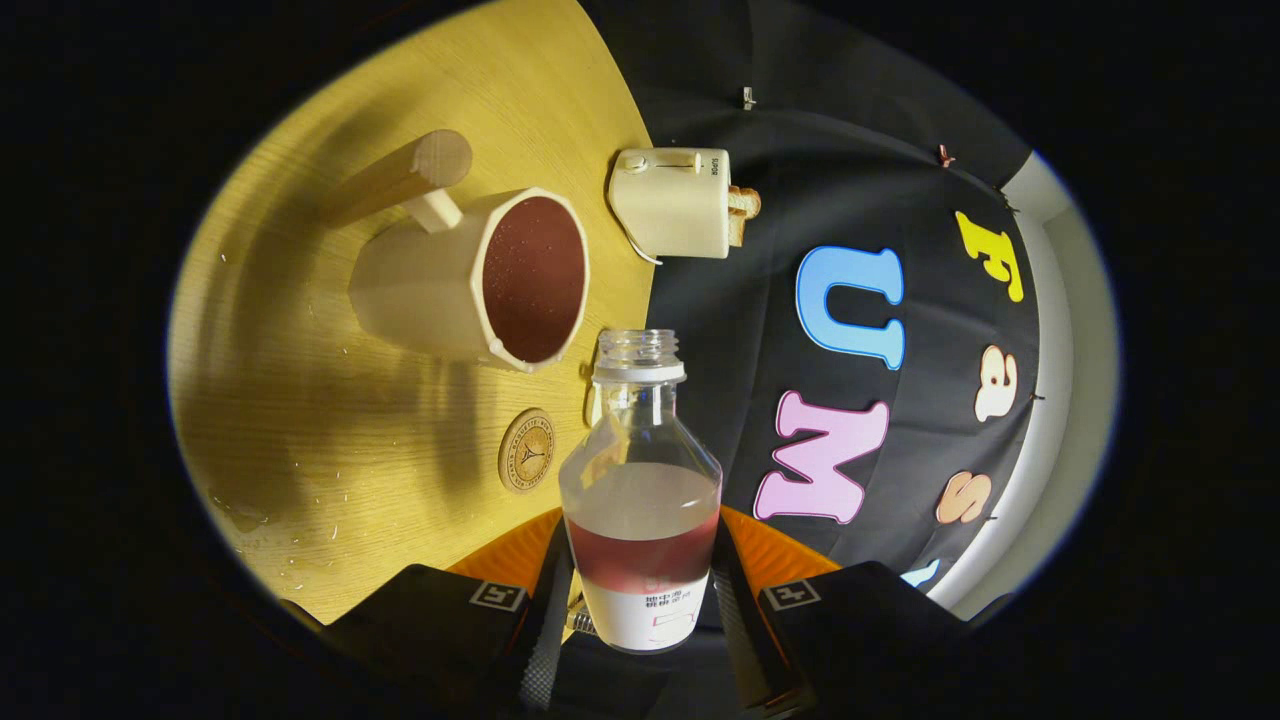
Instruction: Take the bottle from table, then pour the juice into the cup, finally place the bottle on the coaster
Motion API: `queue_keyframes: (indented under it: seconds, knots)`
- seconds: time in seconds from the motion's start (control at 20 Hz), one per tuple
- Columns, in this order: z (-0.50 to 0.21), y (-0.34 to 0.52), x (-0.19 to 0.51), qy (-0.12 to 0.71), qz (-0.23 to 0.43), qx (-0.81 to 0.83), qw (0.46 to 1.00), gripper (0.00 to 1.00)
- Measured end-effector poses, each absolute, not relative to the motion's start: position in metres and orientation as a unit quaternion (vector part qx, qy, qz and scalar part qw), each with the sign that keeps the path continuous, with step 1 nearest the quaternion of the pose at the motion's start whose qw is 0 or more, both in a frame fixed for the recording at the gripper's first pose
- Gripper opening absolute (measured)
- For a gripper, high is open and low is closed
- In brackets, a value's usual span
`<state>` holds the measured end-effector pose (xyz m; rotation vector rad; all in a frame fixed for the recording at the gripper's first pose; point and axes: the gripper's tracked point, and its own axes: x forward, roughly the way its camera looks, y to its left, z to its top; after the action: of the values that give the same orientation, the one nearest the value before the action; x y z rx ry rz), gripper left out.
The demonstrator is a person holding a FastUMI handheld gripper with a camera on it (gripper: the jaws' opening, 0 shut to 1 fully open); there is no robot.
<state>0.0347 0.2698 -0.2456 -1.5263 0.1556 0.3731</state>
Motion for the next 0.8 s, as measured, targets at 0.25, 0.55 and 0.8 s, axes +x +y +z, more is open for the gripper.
queue_keyframes:
  seconds: [0.25, 0.55, 0.8]
  knots:
    - [-0.2474, 0.2694, 0.0382, 0.063, 0.171, -0.703, 0.687, 0.70]
    - [-0.2503, 0.2700, 0.0402, 0.059, 0.178, -0.713, 0.676, 0.70]
    - [-0.2491, 0.2712, 0.0418, 0.054, 0.180, -0.720, 0.668, 0.70]
